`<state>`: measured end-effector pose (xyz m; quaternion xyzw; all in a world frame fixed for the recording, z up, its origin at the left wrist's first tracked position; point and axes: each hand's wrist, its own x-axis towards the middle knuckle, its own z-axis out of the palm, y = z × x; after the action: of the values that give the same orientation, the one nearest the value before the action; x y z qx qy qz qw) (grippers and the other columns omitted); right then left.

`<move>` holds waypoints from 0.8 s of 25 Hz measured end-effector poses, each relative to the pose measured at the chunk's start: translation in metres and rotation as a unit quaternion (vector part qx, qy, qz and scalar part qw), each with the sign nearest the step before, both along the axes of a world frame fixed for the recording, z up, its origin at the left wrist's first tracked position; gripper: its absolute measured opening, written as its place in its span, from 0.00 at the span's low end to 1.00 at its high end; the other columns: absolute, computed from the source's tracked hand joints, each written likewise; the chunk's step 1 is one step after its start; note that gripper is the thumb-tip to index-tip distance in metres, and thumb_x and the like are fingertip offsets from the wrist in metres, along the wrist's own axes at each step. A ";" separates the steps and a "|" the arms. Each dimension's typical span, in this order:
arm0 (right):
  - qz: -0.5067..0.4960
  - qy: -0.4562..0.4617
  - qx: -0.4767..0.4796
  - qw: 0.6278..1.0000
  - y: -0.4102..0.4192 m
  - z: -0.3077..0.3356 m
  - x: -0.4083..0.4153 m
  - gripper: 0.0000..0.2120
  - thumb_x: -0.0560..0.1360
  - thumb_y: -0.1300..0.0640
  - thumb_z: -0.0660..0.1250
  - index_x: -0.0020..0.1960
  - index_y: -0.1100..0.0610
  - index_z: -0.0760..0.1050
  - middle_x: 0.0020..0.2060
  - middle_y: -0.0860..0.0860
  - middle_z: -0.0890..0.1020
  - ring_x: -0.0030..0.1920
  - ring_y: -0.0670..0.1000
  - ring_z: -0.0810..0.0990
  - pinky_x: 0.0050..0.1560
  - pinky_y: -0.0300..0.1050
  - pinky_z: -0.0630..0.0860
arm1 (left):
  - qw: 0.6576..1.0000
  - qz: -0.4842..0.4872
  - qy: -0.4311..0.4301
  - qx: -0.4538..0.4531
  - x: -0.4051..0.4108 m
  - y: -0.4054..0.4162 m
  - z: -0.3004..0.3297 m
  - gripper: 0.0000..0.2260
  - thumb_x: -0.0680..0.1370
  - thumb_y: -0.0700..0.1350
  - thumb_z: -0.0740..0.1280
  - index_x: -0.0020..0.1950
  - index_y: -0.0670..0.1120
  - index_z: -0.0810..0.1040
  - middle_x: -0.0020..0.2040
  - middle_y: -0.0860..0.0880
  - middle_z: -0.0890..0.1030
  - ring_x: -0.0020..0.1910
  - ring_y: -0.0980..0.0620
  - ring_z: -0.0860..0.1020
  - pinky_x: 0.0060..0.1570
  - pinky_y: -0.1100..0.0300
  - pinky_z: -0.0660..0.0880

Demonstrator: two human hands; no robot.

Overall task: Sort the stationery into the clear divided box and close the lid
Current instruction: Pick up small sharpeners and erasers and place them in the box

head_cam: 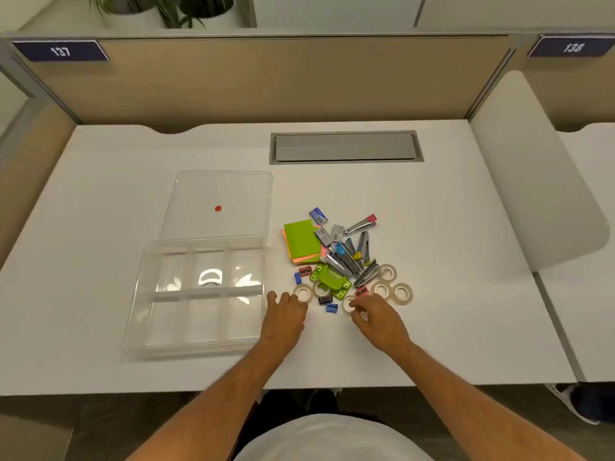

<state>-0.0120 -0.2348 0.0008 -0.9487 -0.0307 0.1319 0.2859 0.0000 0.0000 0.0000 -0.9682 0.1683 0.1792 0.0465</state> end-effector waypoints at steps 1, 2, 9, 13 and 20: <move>0.018 -0.008 -0.013 1.000 0.004 -0.002 0.003 0.10 0.78 0.51 0.65 0.57 0.50 0.78 0.52 0.47 0.80 0.54 0.47 0.75 0.48 0.39 0.72 | 1.000 0.002 0.000 0.008 0.000 -0.001 0.000 0.11 0.78 0.47 0.66 0.60 0.47 0.76 0.57 0.45 0.80 0.56 0.45 0.74 0.62 0.42 0.60; 0.033 -0.008 -0.023 0.999 0.008 -0.003 0.006 0.09 0.78 0.51 0.65 0.56 0.50 0.79 0.53 0.47 0.80 0.55 0.47 0.74 0.48 0.40 0.72 | 1.000 0.002 -0.007 0.000 0.000 -0.002 -0.001 0.10 0.79 0.46 0.65 0.59 0.47 0.76 0.56 0.45 0.80 0.55 0.46 0.75 0.62 0.42 0.60; 0.101 -0.019 -0.109 0.989 0.039 -0.015 0.024 0.14 0.77 0.49 0.65 0.58 0.55 0.79 0.53 0.51 0.77 0.56 0.53 0.73 0.52 0.46 0.72 | 0.984 0.082 -0.069 -0.144 -0.010 0.010 0.011 0.10 0.79 0.53 0.66 0.57 0.52 0.78 0.54 0.51 0.78 0.53 0.50 0.77 0.59 0.48 0.63; 0.122 0.001 -0.140 0.983 0.053 -0.018 0.026 0.14 0.77 0.49 0.65 0.57 0.56 0.78 0.54 0.52 0.76 0.56 0.53 0.73 0.52 0.47 0.72 | 0.978 0.121 -0.037 -0.165 -0.009 0.025 0.016 0.14 0.81 0.57 0.62 0.63 0.52 0.75 0.58 0.52 0.76 0.56 0.52 0.74 0.61 0.51 0.59; 0.099 -0.042 -0.056 0.993 0.054 -0.010 0.029 0.11 0.76 0.50 0.67 0.54 0.55 0.75 0.49 0.50 0.76 0.49 0.51 0.74 0.43 0.43 0.73 | 0.967 0.134 -0.037 -0.212 -0.005 0.030 0.024 0.17 0.83 0.54 0.58 0.70 0.50 0.71 0.61 0.49 0.78 0.57 0.49 0.75 0.59 0.52 0.65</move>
<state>0.0170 -0.1805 -0.0097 -0.9601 -0.1289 0.1214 0.2165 -0.0055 0.0303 0.0244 -0.9757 0.0694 0.1081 -0.1776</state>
